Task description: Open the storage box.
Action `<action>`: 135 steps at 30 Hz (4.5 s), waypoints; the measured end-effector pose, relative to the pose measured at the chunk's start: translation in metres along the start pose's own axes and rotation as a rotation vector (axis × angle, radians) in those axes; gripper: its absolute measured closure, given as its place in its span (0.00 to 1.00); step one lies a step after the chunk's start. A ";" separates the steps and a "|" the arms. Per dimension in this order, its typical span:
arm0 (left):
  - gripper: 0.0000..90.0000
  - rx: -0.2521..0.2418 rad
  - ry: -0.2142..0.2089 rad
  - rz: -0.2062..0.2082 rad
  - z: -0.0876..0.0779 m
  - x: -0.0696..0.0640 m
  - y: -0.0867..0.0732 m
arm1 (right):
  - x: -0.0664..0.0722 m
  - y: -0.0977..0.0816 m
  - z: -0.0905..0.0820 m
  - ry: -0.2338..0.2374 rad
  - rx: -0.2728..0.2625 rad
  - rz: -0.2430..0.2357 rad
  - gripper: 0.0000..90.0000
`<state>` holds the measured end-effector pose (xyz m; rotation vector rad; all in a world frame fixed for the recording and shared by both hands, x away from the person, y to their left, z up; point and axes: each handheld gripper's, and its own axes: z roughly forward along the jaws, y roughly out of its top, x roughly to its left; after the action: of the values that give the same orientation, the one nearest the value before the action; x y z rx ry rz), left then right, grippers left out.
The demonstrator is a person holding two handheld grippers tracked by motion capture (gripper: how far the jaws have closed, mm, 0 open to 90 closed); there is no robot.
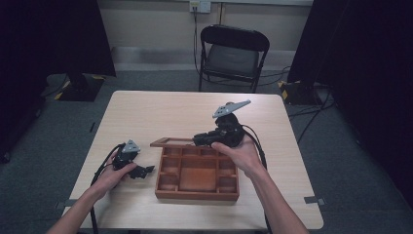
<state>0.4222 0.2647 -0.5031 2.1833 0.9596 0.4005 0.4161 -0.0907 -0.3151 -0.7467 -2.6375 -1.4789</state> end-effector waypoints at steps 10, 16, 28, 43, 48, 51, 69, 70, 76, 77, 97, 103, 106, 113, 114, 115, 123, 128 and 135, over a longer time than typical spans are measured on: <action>0.00 0.000 0.000 0.000 0.000 0.000 0.000 | -0.002 0.004 -0.001 -0.008 -0.002 -0.003 0.92; 0.00 0.001 -0.002 0.003 0.000 0.000 0.000 | -0.003 0.007 -0.001 -0.011 -0.001 -0.013 0.92; 0.00 0.003 -0.001 0.004 0.000 0.000 0.000 | -0.007 0.011 -0.002 -0.010 -0.004 -0.008 0.92; 0.00 0.003 -0.002 0.005 0.000 0.000 0.000 | -0.012 0.014 -0.003 0.005 -0.014 -0.007 0.93; 0.00 0.003 -0.002 0.005 0.000 0.000 0.000 | -0.014 0.016 -0.003 0.007 -0.015 -0.009 0.93; 0.00 0.003 -0.001 0.004 0.000 0.000 0.000 | -0.015 0.020 -0.004 -0.002 -0.018 -0.013 0.94; 0.00 0.003 -0.001 0.005 0.000 0.000 0.000 | -0.022 0.023 -0.005 0.012 -0.019 0.003 0.94; 0.00 0.003 -0.001 0.005 0.000 0.000 0.000 | -0.022 0.023 -0.005 0.015 -0.019 0.004 0.94; 0.00 0.001 -0.003 0.005 0.000 0.000 0.000 | -0.023 0.026 -0.005 0.013 -0.011 0.005 0.93; 0.00 0.003 -0.001 0.005 0.000 0.000 0.000 | -0.023 0.026 -0.005 0.008 -0.012 0.003 0.93; 0.00 0.003 -0.001 0.005 0.000 0.000 0.000 | -0.028 0.030 -0.005 0.012 -0.010 0.021 0.93; 0.00 0.000 -0.003 0.004 0.000 0.000 0.000 | -0.028 0.030 -0.005 0.014 -0.010 0.021 0.93; 0.00 0.003 -0.001 0.005 0.000 0.000 0.000 | -0.028 0.030 -0.005 0.016 -0.011 0.023 0.93; 0.00 0.003 0.000 0.005 0.000 0.000 0.000 | -0.029 0.030 -0.005 0.016 -0.015 0.022 0.93; 0.00 0.003 0.000 0.005 0.000 0.000 0.000 | -0.029 0.030 -0.005 0.016 -0.015 0.021 0.93; 0.00 0.003 -0.001 0.005 0.000 0.000 0.000 | -0.029 0.030 -0.005 0.016 -0.015 0.021 0.93; 0.00 0.001 -0.003 0.005 0.000 0.000 0.000 | -0.029 0.031 -0.005 0.015 -0.012 0.021 0.93; 0.00 0.003 -0.002 0.005 0.000 0.000 0.000 | -0.029 0.031 -0.005 0.014 -0.012 0.022 0.93; 0.00 0.003 -0.001 0.005 0.000 0.000 0.000 | -0.029 0.031 -0.005 0.013 -0.011 0.022 0.93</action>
<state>0.4225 0.2649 -0.5029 2.1888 0.9549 0.4005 0.4537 -0.0929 -0.2946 -0.7613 -2.6050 -1.4894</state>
